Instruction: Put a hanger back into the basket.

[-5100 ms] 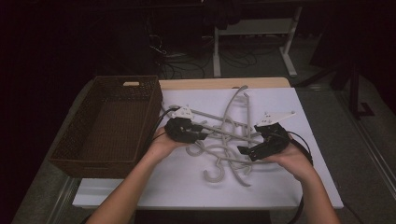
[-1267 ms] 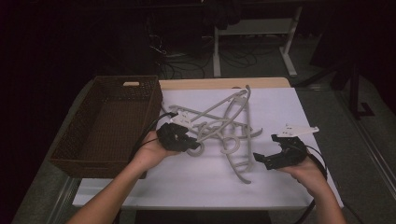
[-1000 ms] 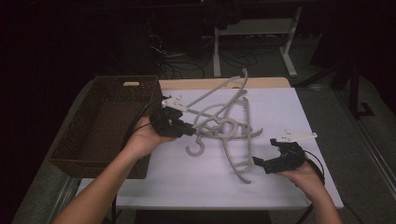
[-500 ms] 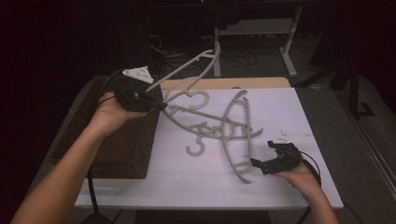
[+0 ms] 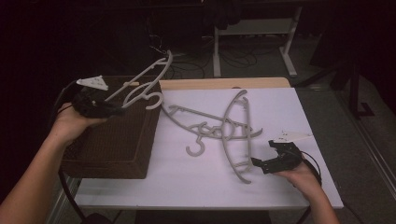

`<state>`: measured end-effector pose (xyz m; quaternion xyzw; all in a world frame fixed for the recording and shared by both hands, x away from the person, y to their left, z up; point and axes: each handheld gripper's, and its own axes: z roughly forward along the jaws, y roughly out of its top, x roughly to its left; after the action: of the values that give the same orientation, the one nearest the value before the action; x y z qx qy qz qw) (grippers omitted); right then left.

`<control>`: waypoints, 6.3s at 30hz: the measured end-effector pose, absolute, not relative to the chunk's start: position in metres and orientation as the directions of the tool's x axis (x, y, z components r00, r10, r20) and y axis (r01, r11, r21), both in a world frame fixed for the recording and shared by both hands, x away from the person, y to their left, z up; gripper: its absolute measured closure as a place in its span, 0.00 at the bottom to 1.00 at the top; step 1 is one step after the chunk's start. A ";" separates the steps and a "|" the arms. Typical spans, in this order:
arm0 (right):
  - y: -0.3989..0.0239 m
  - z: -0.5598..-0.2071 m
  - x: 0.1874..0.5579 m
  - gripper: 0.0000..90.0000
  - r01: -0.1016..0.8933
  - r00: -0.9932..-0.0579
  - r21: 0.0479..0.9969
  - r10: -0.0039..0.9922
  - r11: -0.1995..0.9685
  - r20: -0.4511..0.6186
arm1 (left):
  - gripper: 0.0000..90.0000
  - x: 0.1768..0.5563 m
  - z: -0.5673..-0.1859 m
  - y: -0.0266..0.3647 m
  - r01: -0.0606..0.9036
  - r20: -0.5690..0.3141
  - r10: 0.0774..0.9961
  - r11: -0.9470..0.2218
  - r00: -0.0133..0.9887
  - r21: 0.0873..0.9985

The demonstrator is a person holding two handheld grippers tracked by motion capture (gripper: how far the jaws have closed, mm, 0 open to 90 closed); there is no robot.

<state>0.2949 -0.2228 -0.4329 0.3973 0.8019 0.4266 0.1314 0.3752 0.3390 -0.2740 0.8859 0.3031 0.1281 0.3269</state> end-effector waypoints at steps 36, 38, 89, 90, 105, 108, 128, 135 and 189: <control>-0.225 -0.433 0.296 0.00 0.530 -0.640 0.786 0.758 0.319 0.125 | 0.84 0.376 -0.359 0.407 0.611 -0.069 0.683 -0.598 0.727 0.519; -0.225 -0.433 0.295 0.00 0.530 -0.640 0.786 0.758 0.318 0.125 | 0.68 0.376 -0.358 0.410 0.612 -0.078 0.688 -0.582 0.722 0.536; -0.221 -0.426 0.299 0.00 0.535 -0.625 0.777 0.774 0.331 0.100 | 0.10 0.347 -0.328 0.178 0.326 -0.136 0.403 -0.452 0.905 0.830; -0.220 -0.426 0.299 0.00 0.534 -0.626 0.777 0.774 0.333 0.098 | 0.09 0.346 -0.333 0.174 0.324 -0.134 0.402 -0.454 0.906 0.830; -0.213 -0.421 0.317 0.01 0.555 -0.604 0.757 0.792 0.344 0.083 | 0.00 0.338 -0.411 0.147 0.345 -0.156 0.374 -0.517 0.914 0.783; -0.210 -0.420 0.325 0.04 0.570 -0.591 0.744 0.803 0.348 0.077 | 0.00 0.336 -0.420 0.146 0.346 -0.155 0.376 -0.519 0.914 0.781; -0.186 -0.424 0.411 0.42 0.723 -0.451 0.619 0.889 0.307 0.086 | 0.00 0.331 -0.435 0.144 0.340 -0.146 0.369 -0.542 0.918 0.768; -0.182 -0.434 0.418 0.59 0.777 -0.413 0.559 0.905 0.290 0.105 | 0.00 0.331 -0.435 0.143 0.345 -0.151 0.369 -0.545 0.917 0.764; -0.107 -0.435 0.394 0.80 0.519 -0.803 0.592 0.589 0.616 0.092 | 0.00 0.332 -0.436 0.143 0.348 -0.158 0.361 -0.558 0.919 0.753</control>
<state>0.3940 -0.1066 -0.4352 0.3088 0.8971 0.3111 0.0556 0.3315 0.1431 -0.4365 0.8827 0.2009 0.0073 0.4248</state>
